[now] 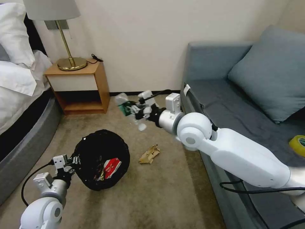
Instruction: Pick up the trash bin, then pick up the garbage on the floor and place it into the trash bin.
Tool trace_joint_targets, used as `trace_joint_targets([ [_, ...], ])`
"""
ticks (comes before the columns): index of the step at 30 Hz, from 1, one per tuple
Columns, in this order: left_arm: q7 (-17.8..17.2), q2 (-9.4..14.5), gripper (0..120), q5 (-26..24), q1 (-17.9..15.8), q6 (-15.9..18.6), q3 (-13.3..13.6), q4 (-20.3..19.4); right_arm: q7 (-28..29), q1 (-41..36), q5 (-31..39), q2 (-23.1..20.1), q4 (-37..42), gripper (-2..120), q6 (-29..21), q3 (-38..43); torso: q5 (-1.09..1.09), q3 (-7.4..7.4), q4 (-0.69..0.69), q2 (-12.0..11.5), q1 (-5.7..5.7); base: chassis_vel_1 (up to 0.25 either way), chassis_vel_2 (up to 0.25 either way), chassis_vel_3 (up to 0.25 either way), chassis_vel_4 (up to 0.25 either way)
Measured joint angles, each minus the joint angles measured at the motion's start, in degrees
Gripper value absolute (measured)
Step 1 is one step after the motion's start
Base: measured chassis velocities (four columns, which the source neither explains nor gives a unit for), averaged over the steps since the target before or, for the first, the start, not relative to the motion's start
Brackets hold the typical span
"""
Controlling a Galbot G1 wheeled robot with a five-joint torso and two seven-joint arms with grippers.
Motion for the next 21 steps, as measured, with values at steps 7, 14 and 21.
trace_joint_targets([
  [7,-0.2,-1.0,4,-0.4,1.1,0.2,0.6,-1.9,-1.3,-3.6,-5.4,8.4,-3.7,7,3.9,-5.4,0.00,0.00,0.02,0.0,0.00,0.000,0.000,0.000,0.000],
  [14,-0.4,-1.6,4,-1.3,1.9,0.5,-0.3,-3.7,-1.9,-7.1,-7.8,12.0,-6.6,7,4.5,-7.5,0.00,0.00,0.01,0.0,0.00,0.000,0.000,0.000,0.000],
  [21,-0.4,-2.2,4,-1.4,3.1,0.5,-1.3,-4.9,-3.8,-12.6,-11.6,11.7,-8.9,7,5.5,-8.6,0.01,0.00,0.00,0.0,0.00,0.000,0.000,0.000,0.000],
])
